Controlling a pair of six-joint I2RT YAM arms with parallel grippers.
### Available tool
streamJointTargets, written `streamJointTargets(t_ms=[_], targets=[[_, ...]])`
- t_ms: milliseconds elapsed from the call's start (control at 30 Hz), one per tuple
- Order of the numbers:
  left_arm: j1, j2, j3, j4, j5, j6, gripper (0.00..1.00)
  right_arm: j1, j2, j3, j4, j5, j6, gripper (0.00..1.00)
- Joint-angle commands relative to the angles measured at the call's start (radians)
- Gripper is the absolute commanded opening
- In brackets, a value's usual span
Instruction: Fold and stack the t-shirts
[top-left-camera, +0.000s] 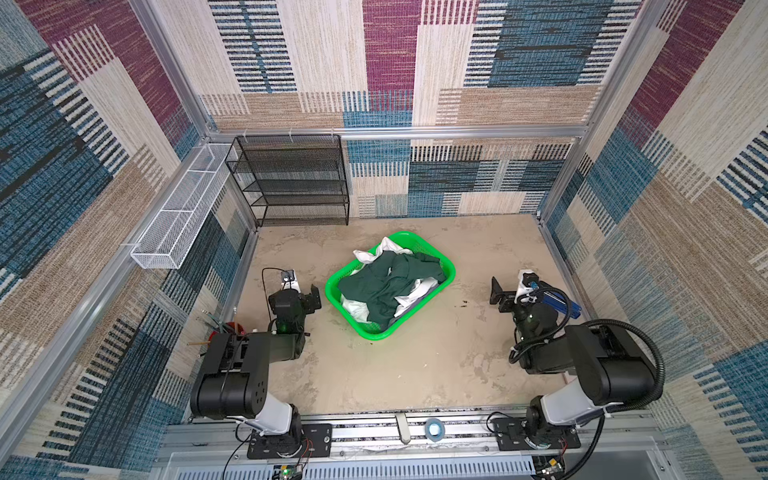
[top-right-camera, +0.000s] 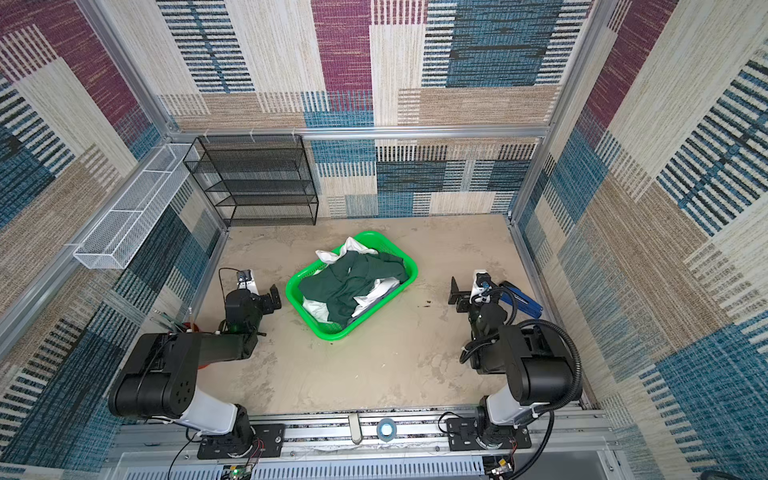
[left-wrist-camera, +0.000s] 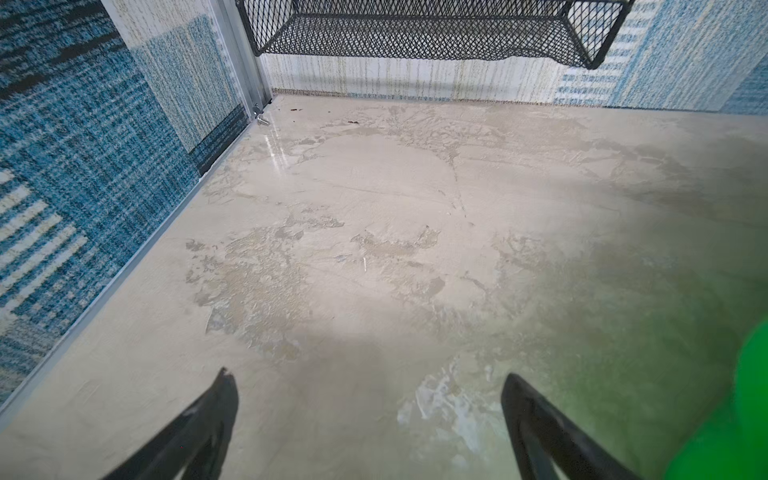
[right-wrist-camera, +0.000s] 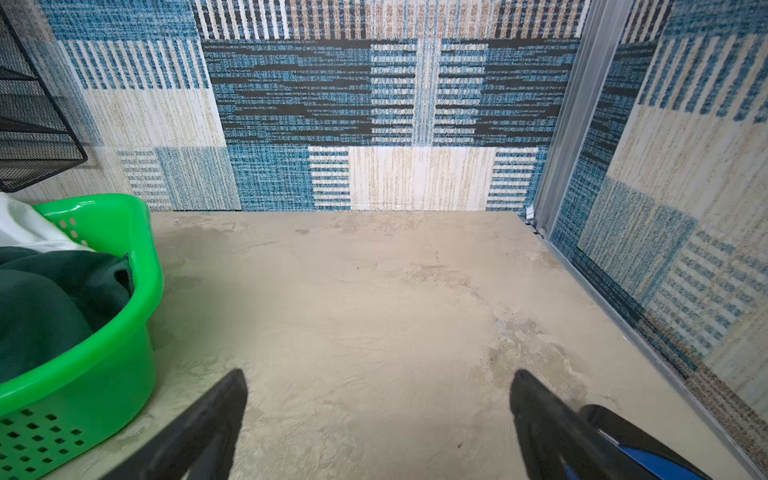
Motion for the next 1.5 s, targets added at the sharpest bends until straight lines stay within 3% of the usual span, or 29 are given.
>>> streamJointTargets(t_ms=[0,1000,1100,1167,1233,1333,1467], targets=[[0.0,-0.001,0.008,0.019,-0.002,0.017,0.98,0.001,0.0,0.002,0.031,-0.006,0.007,0.99],[0.001,-0.001,0.008,0.02,-0.003,0.018,0.99,0.001,0.0,-0.003,0.042,0.003,0.008,0.99],[-0.005,-0.028,-0.01,0.038,-0.016,0.022,0.99,0.018,-0.074,-0.052,0.079,0.044,-0.002,0.99],[-0.045,-0.151,-0.016,-0.067,-0.087,0.04,0.99,0.063,-0.224,-0.044,-0.069,0.13,-0.024,0.99],[-0.081,-0.299,0.067,-0.376,-0.137,-0.014,0.99,0.077,-0.361,0.048,-0.372,0.156,0.056,0.99],[-0.108,-0.456,0.197,-0.734,0.021,-0.146,0.99,0.116,-0.427,0.202,-0.698,0.028,0.126,0.94],[-0.136,-0.591,0.328,-1.074,0.3,-0.264,0.99,0.322,-0.396,0.406,-1.015,0.025,0.121,0.87]])
